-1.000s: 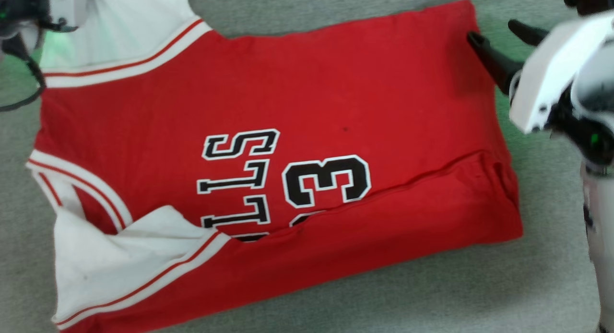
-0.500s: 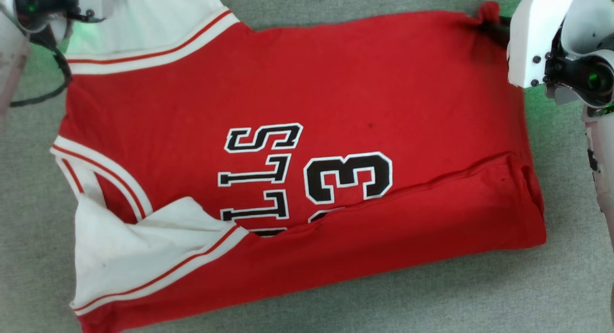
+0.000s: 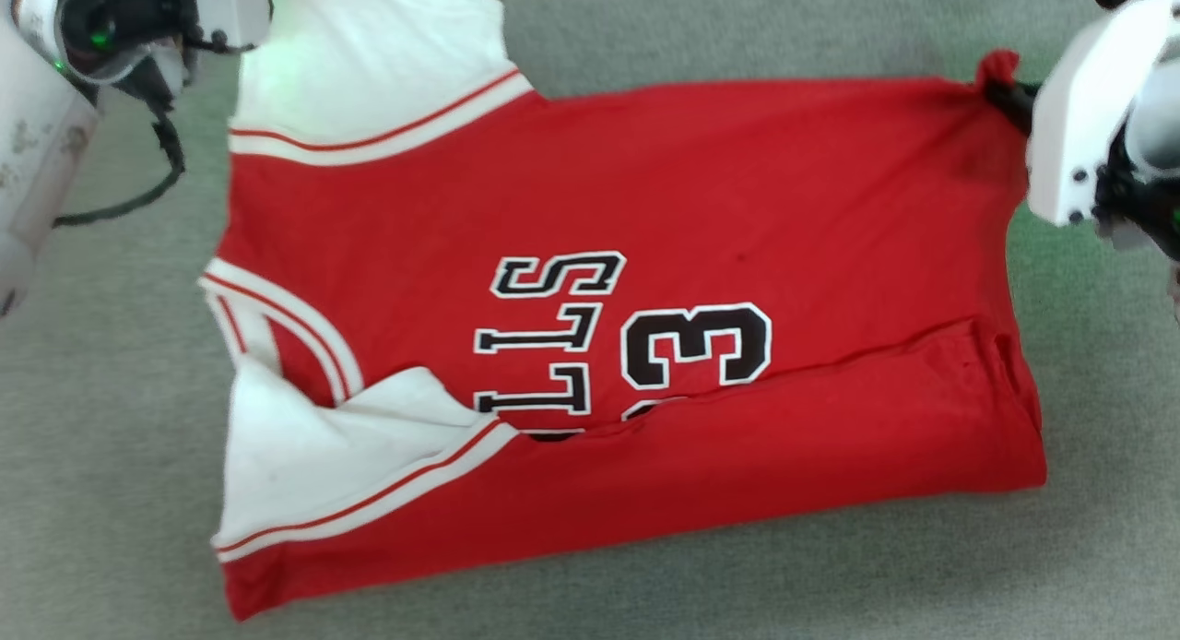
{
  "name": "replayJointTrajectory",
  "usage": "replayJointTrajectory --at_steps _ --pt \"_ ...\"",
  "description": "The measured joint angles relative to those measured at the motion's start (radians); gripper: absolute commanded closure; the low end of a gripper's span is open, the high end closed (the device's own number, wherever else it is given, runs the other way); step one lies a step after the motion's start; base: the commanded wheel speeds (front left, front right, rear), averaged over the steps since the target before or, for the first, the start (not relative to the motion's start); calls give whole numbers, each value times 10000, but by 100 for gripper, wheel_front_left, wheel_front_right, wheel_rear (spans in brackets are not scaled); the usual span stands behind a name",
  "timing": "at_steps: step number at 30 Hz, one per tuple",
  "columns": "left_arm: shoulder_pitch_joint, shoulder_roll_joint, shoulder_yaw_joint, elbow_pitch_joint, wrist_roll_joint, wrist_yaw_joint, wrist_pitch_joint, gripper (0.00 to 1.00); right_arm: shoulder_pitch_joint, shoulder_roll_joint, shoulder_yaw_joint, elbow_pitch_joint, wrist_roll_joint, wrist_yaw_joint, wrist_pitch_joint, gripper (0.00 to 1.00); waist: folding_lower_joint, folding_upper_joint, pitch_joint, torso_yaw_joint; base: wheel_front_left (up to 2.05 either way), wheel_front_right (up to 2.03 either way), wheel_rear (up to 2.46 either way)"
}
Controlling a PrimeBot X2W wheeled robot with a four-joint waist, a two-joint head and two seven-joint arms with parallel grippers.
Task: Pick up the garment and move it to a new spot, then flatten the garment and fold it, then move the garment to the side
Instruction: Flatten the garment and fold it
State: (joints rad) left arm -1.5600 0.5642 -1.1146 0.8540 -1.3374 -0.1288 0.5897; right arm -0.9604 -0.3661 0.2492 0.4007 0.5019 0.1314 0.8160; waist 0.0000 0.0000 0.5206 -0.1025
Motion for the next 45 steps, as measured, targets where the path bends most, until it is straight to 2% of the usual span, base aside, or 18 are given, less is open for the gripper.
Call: replayJointTrajectory --at_steps 4,9,14,22,25,30,31,32,33,34,35,36,42,45 --pt "340 270 38 -602 -280 -2 167 100 691 -443 -2 -336 242 -2 -125 100 0 0 -469 237 0 0 0" --pt "1105 930 -4 -1691 -499 94 307 100 1743 -874 -136 -926 485 -2 -46 100 0 0 -1106 536 0 0 0" --pt "2201 1898 -79 -3624 -752 922 349 100 2946 -1124 -437 -1622 646 -2 265 100 0 0 -1736 818 0 0 0" --pt "4428 3615 -458 -7605 -1200 3018 178 100 4853 -1262 -1049 -2717 884 -2 1103 100 0 0 -2433 1296 0 0 0" --pt "5149 3818 -721 -8449 -1266 3490 17 100 5366 -1156 -1183 -2989 880 -2 1373 100 0 0 -2574 1428 0 0 0" --pt "5829 3568 -932 -8602 -1471 3588 -244 100 5673 -932 -1260 -3122 773 -2 1605 100 0 1 -2739 1488 0 0 0" --pt "5892 3450 -949 -8487 -1532 3574 -272 100 5673 -894 -1239 -3122 769 -2 1680 94 0 0 -2776 1489 0 0 0" --pt "5950 3348 -980 -8370 -1528 3563 -286 78 5685 -853 -1220 -3116 752 -2 1716 80 0 0 -2818 1488 0 0 0" --pt "5991 3267 -1001 -8236 -1513 3522 -330 64 5704 -794 -1200 -3127 744 -2 1783 60 0 0 -2863 1484 0 0 0" --pt "6008 3189 -1011 -8092 -1515 3473 -353 55 5706 -731 -1183 -3145 740 -2 1781 15 0 0 -2908 1479 0 0 0" --pt "6023 3114 -1018 -7990 -1521 3402 -355 22 5703 -677 -1177 -3158 723 -2 1785 0 0 0 -2958 1475 0 0 0" --pt "6050 3039 -1030 -7868 -1526 3336 -357 0 5700 -648 -1179 -3154 702 -2 1801 0 0 0 -3013 1471 0 0 0" --pt "6191 2949 -1041 -7599 -1609 3158 -362 0 5730 -569 -1331 -3244 673 -2 2203 0 0 0 -3457 1456 0 0 0" --pt "6251 3026 -1007 -7706 -1599 3135 -546 0 5921 -284 -1745 -3359 842 -2 2334 0 0 0 -3715 1478 0 0 0"
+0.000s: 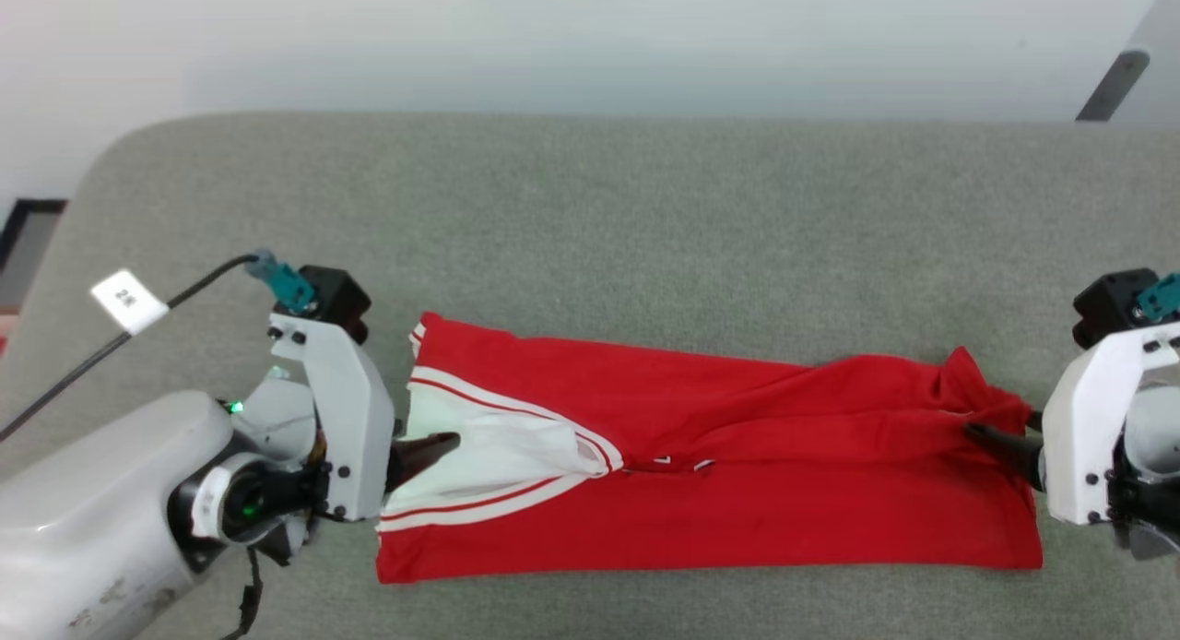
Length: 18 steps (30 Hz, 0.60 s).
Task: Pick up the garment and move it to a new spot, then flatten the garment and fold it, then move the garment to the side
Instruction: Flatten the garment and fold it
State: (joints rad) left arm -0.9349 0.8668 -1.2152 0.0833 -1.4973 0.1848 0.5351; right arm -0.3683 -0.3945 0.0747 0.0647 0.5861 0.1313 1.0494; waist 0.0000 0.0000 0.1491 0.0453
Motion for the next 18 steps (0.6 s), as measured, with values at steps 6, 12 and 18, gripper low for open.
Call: replayJointTrajectory --at_steps 6,12,18 --pt "426 293 268 -201 376 -157 -1390 0 475 257 -621 -205 -673 0 161 0 0 0 -485 101 0 0 0" --pt "1227 502 619 -328 989 -324 -3710 0 947 694 -1323 -240 -1137 0 186 0 0 0 -871 242 0 0 0" --pt "2241 623 1078 -345 1315 -259 -6188 0 1182 1080 -1921 132 -1350 0 182 0 0 0 -1211 455 0 0 0"
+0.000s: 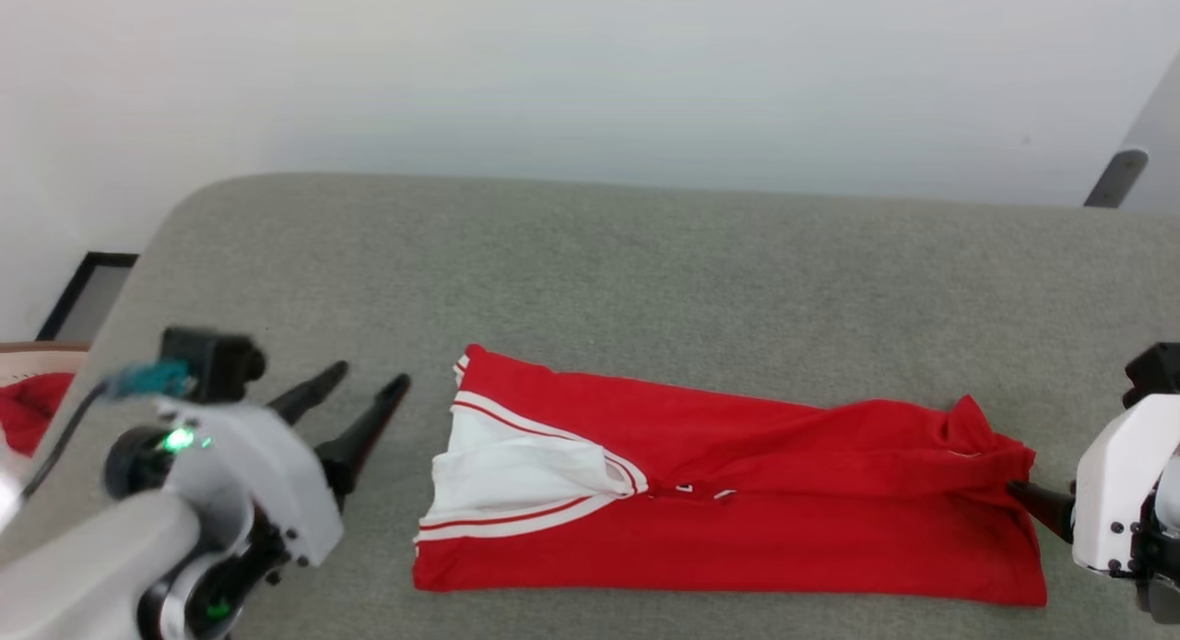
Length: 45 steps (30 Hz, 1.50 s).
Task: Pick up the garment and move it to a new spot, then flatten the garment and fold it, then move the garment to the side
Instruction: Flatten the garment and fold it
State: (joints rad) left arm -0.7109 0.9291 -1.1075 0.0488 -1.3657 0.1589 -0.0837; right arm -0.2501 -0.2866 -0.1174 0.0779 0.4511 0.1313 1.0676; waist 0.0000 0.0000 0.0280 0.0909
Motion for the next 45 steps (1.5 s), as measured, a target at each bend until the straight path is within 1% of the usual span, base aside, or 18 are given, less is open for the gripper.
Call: replayJointTrajectory --at_steps 3,6,8,10,12,16,22,25,31,37,38,39,40,45 --pt "554 119 215 63 295 157 -1233 0 14 54 -244 299 -270 0 13 0 0 0 -122 133 0 0 0" --pt "1168 151 629 96 520 378 -1693 0 42 58 -508 593 -443 0 58 0 0 0 -205 278 0 0 0" --pt "1605 117 1235 92 683 539 -1762 0 37 40 -702 786 -531 0 98 0 0 0 -229 380 0 0 0" --pt "2088 -84 2272 10 1335 711 -1766 0 23 -23 -838 976 -648 0 171 0 0 0 -233 487 0 0 0" --pt "2732 -382 3262 -117 1965 794 -1797 0 -29 -123 -940 1131 -834 0 226 0 0 0 -221 597 0 0 0" --pt "4362 -1185 4982 -245 3158 773 -1795 0 -154 -272 -1068 1398 -970 -2 366 0 0 0 -151 815 0 0 0" --pt "5925 -2408 7037 -284 4625 242 -1795 0 -281 -368 -1141 1772 -1116 0 504 0 0 0 74 1104 0 0 0" --pt "6395 -2957 7789 -245 5131 -111 -1795 0 -330 -337 -1181 2010 -1158 -2 491 0 0 0 230 1235 0 0 0" --pt "6819 -3929 8819 -13 5793 -779 -1795 0 -523 -274 -976 2660 -1170 0 316 0 0 0 567 1463 0 0 0" --pt "7007 -4686 9478 184 6278 -1267 -1795 0 -830 -353 -447 3189 -1081 -2 102 0 0 0 839 1620 0 0 0" --pt "7008 -4792 9580 217 6326 -1344 -1795 0 -872 -426 -307 3281 -1005 -2 86 10 0 0 870 1645 0 0 0" --pt "7020 -4882 9645 263 6404 -1430 -1795 0 -893 -512 -165 3350 -911 -2 -12 65 0 0 895 1670 0 0 0" --pt "7031 -4955 9695 303 6472 -1505 -1795 0 -908 -587 -25 3417 -842 -2 -105 100 0 0 916 1692 0 0 0" --pt "7122 -5313 10030 499 6692 -1804 -1795 0 -1084 -817 481 3747 -257 -2 -401 100 0 0 973 1739 0 0 0"
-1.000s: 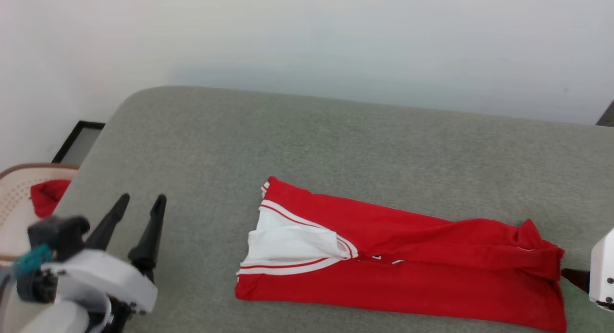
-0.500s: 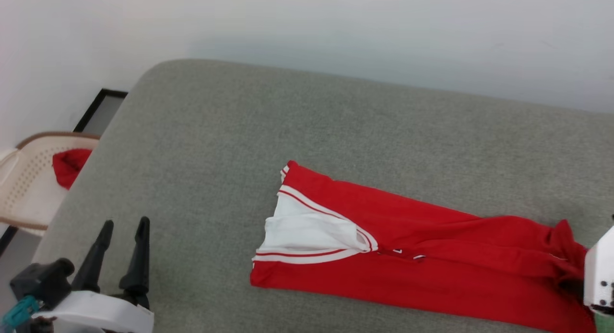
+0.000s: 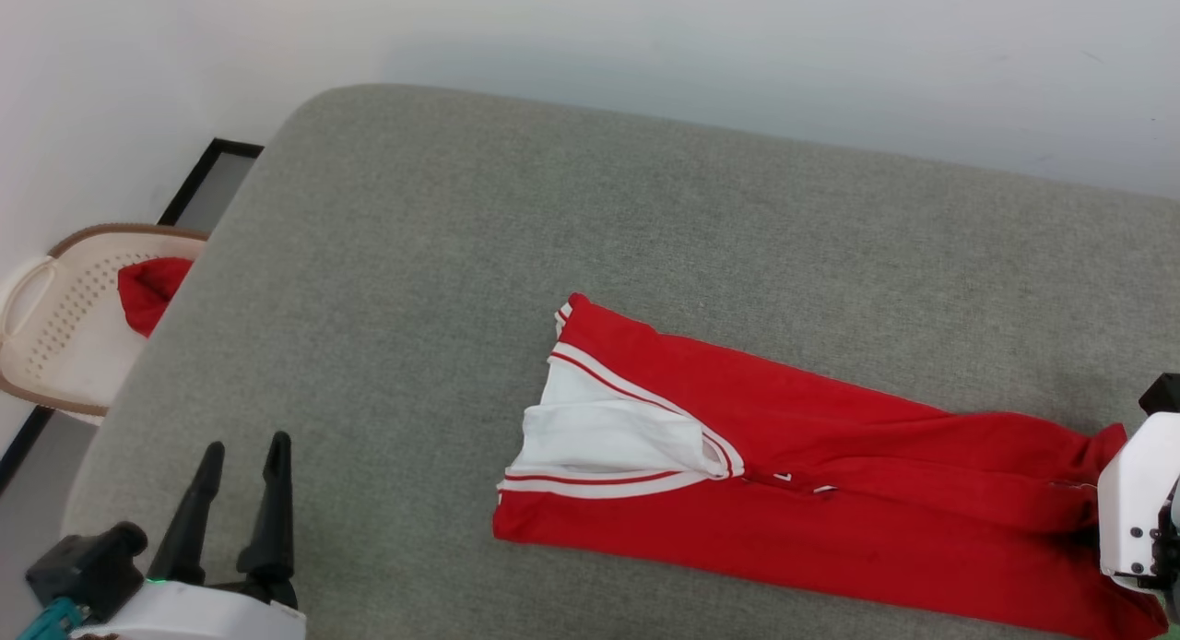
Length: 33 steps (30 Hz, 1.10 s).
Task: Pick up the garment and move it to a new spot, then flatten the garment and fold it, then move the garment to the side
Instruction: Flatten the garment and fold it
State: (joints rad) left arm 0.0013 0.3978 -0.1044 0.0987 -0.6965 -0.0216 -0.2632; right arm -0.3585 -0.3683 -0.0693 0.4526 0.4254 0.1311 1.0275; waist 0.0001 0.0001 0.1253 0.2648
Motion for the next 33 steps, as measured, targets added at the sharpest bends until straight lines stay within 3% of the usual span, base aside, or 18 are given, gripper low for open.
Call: replayJointTrajectory --at_steps 15,25,33 --pt "582 -443 907 94 635 -366 -2 0 -251 -882 464 951 861 4 -1070 100 0 0 -450 -453 0 0 0" --pt "897 -472 894 86 997 -644 0 0 -479 -1636 -29 2178 451 4 -1664 100 -1 0 -899 -935 0 0 0" --pt "1278 -564 1024 203 1055 -723 -2 0 -625 -1779 232 2449 203 4 -1781 100 -1 0 -1373 -1309 0 0 0"
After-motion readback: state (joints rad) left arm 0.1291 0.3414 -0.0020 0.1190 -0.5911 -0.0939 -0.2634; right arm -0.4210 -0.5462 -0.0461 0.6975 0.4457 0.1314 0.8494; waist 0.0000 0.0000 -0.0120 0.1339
